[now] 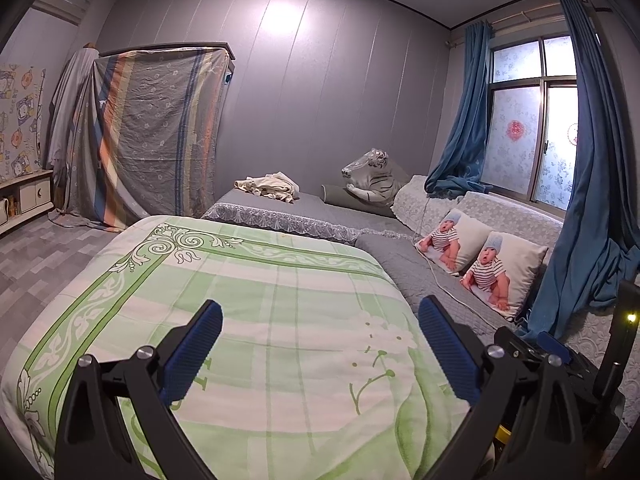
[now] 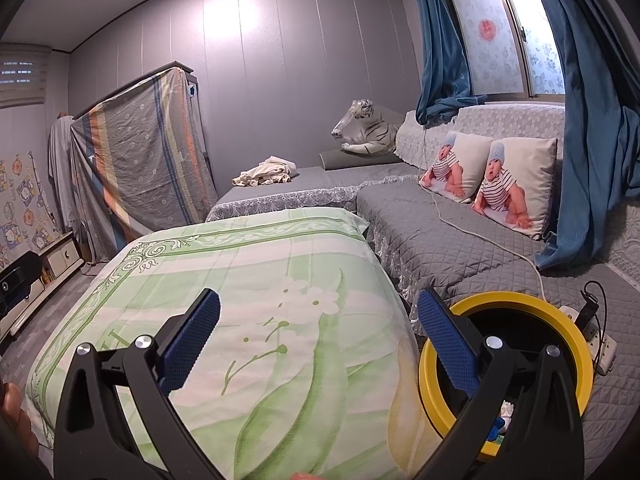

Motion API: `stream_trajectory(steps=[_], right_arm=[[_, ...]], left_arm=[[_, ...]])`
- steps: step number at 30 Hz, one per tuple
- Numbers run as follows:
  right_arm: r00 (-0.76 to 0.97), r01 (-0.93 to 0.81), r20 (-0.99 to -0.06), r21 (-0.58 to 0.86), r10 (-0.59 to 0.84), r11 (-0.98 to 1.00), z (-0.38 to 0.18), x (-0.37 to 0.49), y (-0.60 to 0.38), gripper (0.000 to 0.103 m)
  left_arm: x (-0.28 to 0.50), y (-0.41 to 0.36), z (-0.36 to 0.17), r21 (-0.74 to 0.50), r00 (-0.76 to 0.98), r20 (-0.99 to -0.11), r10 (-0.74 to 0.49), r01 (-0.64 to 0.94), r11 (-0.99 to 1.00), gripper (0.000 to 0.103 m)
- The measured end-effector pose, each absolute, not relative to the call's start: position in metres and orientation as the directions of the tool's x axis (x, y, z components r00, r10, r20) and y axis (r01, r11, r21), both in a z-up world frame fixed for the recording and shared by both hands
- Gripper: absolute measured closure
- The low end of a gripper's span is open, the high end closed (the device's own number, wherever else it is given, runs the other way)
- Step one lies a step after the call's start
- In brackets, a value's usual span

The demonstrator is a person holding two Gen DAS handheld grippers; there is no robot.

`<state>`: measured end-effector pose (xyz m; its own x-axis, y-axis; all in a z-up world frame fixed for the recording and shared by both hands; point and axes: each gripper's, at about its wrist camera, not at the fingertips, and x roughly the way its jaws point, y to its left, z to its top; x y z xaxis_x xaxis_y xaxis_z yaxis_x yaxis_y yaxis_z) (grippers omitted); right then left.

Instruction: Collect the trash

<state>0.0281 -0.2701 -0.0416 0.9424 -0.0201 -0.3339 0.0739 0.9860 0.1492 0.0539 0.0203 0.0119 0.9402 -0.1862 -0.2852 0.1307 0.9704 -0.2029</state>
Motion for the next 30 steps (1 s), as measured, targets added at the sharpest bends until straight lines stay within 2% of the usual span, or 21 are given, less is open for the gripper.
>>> stream_trajectory(steps=[30], right_arm=[[0.938, 0.084, -0.345, 0.161, -0.024, 0.983, -0.0428, 0.03, -0.2731, 0.008]], left_arm=[[0.0541, 0.0147, 0.0133, -0.194, 0.936, -0.292, -0.198, 0.145, 0.97, 0.008]])
